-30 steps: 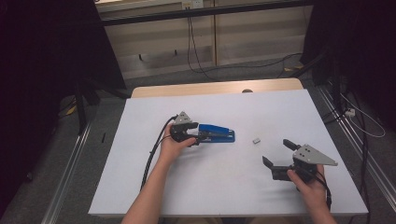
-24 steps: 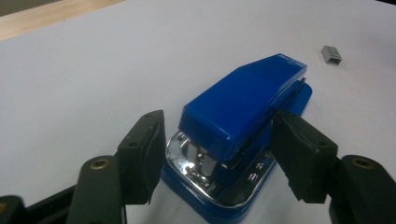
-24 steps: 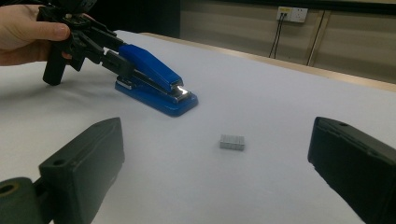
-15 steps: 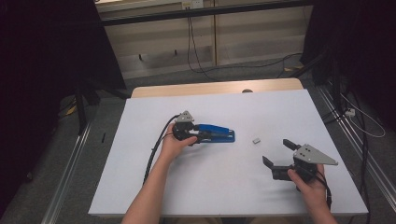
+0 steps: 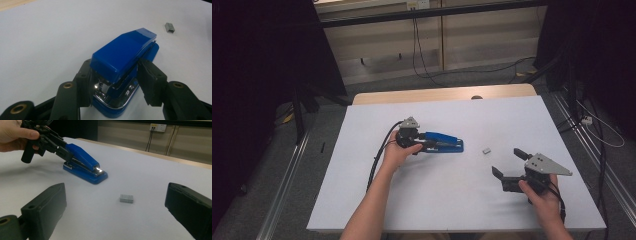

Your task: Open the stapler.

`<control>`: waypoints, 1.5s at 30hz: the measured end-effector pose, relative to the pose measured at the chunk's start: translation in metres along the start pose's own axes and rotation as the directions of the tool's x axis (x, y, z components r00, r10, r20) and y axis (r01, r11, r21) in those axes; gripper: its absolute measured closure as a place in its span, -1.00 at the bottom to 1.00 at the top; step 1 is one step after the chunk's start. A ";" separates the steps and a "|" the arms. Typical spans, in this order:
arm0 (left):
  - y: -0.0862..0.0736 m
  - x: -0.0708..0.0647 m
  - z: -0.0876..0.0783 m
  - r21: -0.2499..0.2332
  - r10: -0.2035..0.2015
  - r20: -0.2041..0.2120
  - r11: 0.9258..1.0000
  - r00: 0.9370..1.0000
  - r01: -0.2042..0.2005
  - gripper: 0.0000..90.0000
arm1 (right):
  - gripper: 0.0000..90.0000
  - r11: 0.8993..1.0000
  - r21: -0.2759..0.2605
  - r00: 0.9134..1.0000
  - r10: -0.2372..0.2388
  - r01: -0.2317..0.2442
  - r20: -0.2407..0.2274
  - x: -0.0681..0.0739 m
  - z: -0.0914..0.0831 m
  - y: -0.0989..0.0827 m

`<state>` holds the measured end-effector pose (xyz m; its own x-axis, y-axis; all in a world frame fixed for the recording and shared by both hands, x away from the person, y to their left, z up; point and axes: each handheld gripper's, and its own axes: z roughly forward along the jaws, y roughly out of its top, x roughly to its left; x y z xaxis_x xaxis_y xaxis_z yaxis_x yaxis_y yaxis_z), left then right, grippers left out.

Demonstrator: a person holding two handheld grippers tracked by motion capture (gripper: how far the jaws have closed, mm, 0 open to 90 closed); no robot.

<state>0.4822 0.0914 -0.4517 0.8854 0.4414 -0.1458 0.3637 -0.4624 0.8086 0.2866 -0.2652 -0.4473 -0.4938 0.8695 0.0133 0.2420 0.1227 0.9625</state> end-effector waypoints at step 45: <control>0.004 0.004 -0.007 -0.029 0.009 0.035 1.000 0.999 -0.008 0.20 | -0.93 1.000 0.001 1.000 -0.007 0.007 -0.018 0.002 0.004 0.002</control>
<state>0.4856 0.0961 -0.4449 0.8983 0.4099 -0.1583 0.3481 -0.4439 0.8257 0.2892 -0.2614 -0.4465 -0.5109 0.8596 0.0113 0.2396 0.1298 0.9621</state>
